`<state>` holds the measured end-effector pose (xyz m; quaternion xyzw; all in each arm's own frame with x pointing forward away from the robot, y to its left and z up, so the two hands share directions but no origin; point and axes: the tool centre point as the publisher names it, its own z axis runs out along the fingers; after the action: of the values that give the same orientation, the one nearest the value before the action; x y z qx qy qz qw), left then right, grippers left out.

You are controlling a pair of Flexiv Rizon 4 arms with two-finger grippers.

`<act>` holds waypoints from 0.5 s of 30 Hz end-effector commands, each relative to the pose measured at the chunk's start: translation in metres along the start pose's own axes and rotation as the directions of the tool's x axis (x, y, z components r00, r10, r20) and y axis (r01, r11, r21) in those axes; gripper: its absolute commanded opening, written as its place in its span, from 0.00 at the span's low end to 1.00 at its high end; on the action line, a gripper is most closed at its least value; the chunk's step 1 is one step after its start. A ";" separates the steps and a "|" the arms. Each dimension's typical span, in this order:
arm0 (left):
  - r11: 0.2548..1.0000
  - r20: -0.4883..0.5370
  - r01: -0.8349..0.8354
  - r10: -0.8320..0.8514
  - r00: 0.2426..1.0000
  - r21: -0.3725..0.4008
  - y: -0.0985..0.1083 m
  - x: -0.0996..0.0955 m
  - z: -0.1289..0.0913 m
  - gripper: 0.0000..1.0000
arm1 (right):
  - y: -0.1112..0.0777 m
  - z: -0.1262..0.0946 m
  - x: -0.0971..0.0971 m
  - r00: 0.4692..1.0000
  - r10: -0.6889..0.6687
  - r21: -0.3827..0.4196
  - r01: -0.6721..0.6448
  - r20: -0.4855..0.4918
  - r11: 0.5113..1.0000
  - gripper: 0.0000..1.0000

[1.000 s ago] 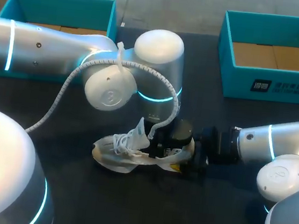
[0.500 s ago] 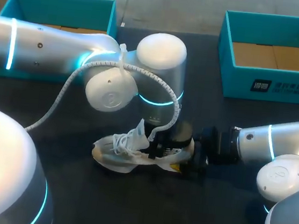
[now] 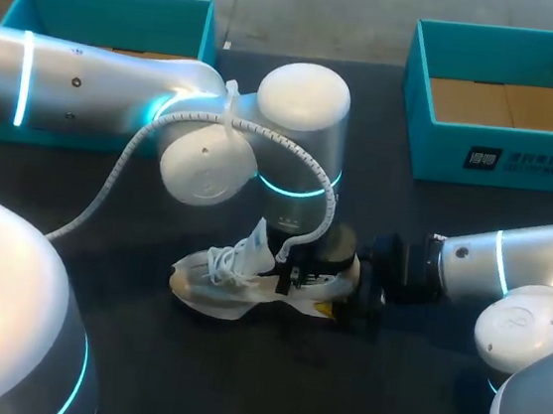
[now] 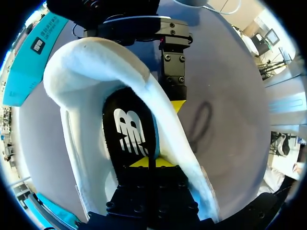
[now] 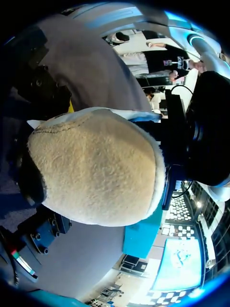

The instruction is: Take the shoe out of the shoebox, open the shoe tongue, remove and reinsert the insole, then place the shoe into the shoebox

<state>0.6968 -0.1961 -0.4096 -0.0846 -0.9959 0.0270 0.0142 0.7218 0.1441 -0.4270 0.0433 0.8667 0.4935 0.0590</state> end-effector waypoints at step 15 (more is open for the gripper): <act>0.999 -0.051 0.007 -0.005 0.999 0.044 0.016 0.008 -0.005 0.00 | -0.002 0.007 0.001 1.000 0.001 0.006 -0.001 0.000 1.000 0.00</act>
<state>0.6944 -0.1891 -0.4069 -0.0805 -0.9952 0.0399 0.0389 0.7215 0.1446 -0.4265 0.0433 0.8665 0.4938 0.0587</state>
